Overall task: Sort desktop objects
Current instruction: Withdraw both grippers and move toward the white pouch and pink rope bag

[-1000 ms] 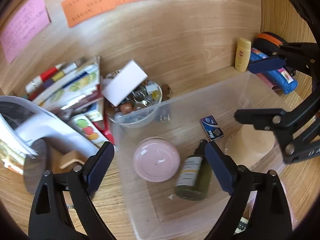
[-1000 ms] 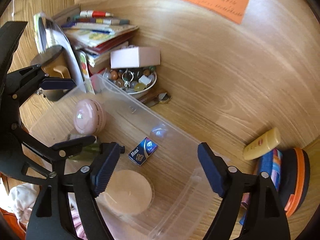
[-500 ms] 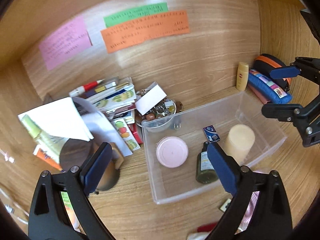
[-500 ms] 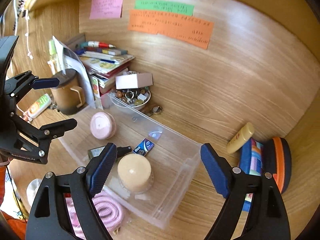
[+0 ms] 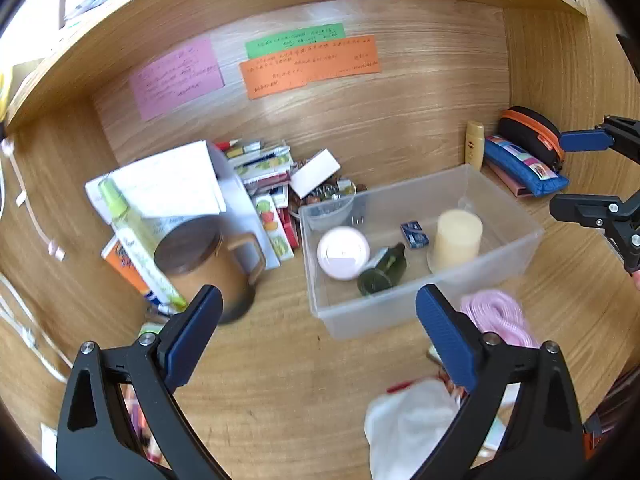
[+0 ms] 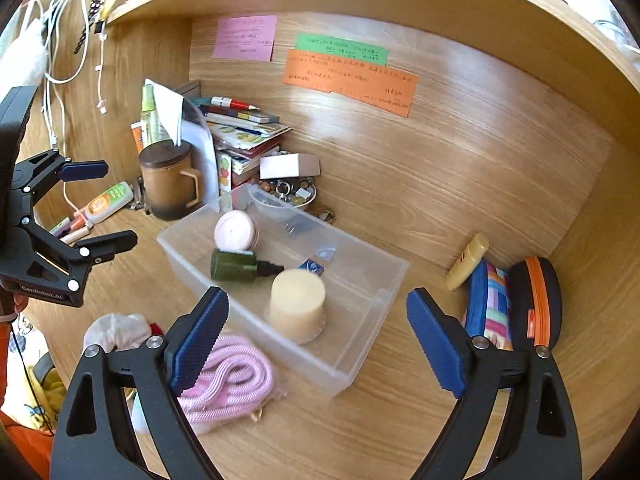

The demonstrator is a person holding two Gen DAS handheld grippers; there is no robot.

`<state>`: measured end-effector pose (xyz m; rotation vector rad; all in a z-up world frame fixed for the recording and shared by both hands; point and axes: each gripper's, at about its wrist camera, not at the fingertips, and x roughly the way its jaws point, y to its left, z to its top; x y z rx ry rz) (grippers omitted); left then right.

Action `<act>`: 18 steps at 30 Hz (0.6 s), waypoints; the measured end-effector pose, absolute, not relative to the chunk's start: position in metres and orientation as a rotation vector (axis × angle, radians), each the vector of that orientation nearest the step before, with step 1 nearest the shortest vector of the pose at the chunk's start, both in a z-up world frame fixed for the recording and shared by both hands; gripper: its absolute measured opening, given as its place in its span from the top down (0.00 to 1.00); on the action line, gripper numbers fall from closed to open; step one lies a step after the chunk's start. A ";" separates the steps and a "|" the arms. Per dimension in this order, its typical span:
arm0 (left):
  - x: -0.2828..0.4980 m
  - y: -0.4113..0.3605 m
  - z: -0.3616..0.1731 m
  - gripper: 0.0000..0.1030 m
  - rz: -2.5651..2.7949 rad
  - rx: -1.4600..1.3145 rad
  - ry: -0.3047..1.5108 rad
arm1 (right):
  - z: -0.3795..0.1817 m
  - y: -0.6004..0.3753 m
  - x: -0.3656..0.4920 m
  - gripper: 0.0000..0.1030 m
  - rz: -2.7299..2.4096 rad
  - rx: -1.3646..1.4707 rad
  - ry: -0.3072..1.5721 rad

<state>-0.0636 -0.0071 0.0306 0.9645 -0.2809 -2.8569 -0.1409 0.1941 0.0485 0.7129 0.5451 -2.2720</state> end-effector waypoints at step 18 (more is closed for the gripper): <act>0.024 0.015 -0.028 0.04 -2.883 1.068 -0.195 | -0.009 0.226 -0.103 0.12 -2.278 0.801 0.397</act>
